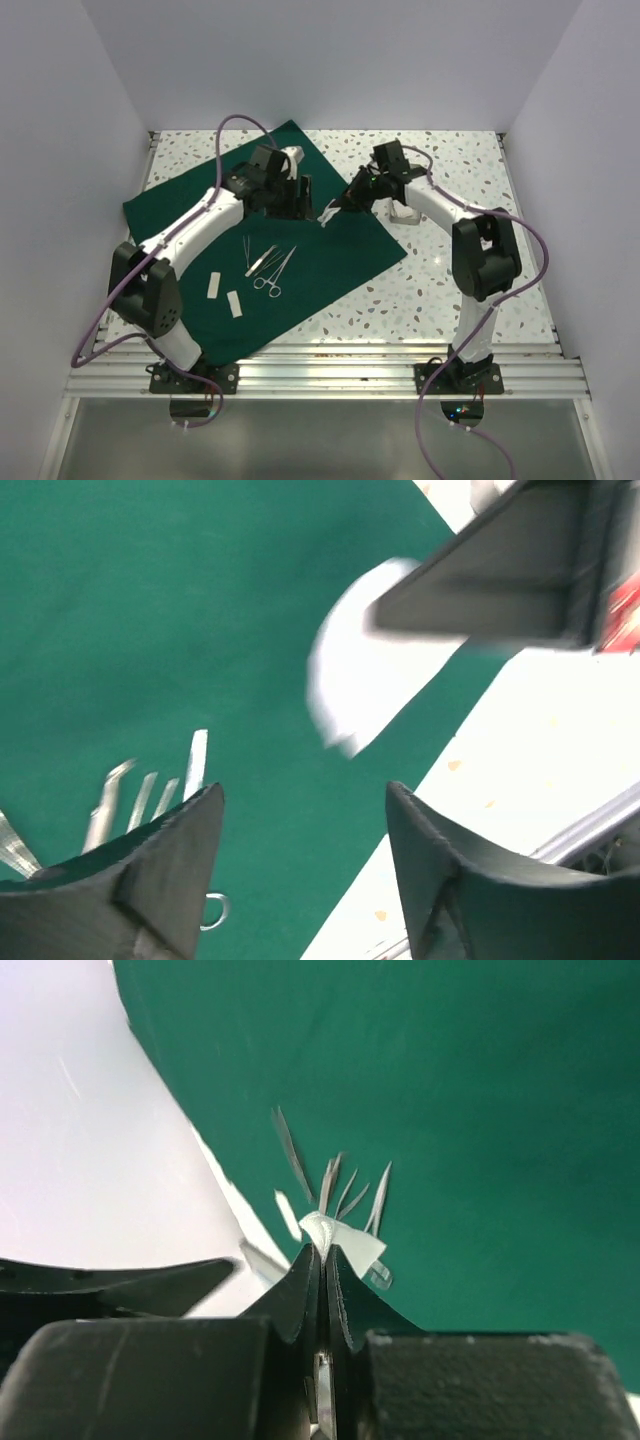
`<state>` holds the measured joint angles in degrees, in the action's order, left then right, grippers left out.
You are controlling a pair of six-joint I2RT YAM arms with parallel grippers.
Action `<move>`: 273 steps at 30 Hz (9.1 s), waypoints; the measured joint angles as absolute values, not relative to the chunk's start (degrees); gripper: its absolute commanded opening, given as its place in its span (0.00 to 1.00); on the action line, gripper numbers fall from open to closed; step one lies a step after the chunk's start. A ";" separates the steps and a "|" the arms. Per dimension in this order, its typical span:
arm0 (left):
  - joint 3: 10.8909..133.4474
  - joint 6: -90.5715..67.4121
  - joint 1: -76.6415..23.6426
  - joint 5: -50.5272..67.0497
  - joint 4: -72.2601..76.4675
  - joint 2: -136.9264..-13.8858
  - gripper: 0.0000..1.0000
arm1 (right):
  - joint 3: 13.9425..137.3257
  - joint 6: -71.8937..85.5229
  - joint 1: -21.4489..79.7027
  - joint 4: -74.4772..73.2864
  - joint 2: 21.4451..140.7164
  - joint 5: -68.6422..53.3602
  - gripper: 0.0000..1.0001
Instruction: Prepare the surgical pack
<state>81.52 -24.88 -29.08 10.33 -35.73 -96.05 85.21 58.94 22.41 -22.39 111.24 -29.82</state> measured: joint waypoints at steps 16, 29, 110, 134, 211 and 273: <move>74.15 -24.91 -24.49 11.99 -33.45 -92.05 0.70 | 79.20 51.11 1.74 -10.59 110.48 -20.08 0.00; 74.13 -24.29 -22.55 12.99 -33.63 -92.05 0.70 | 84.49 50.02 0.38 -2.11 117.89 -15.77 0.00; 55.53 -33.17 -3.77 -10.79 -51.44 -87.79 0.51 | 79.88 31.83 28.47 -31.29 94.54 -18.04 0.68; 53.04 -20.38 -2.28 -3.14 -42.52 -93.32 0.50 | 72.88 29.93 28.12 -29.87 92.92 -23.20 0.68; 60.42 -39.48 -1.43 20.60 -47.40 -76.73 0.79 | 88.99 32.75 52.82 -13.17 117.99 -24.86 0.00; 51.66 -35.38 -9.52 10.26 -47.20 -76.14 0.81 | 100.07 19.97 1.02 -33.08 123.04 -14.52 0.00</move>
<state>51.66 -35.38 -9.52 10.26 -47.20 -76.14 100.07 19.97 1.02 -33.08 123.04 -14.52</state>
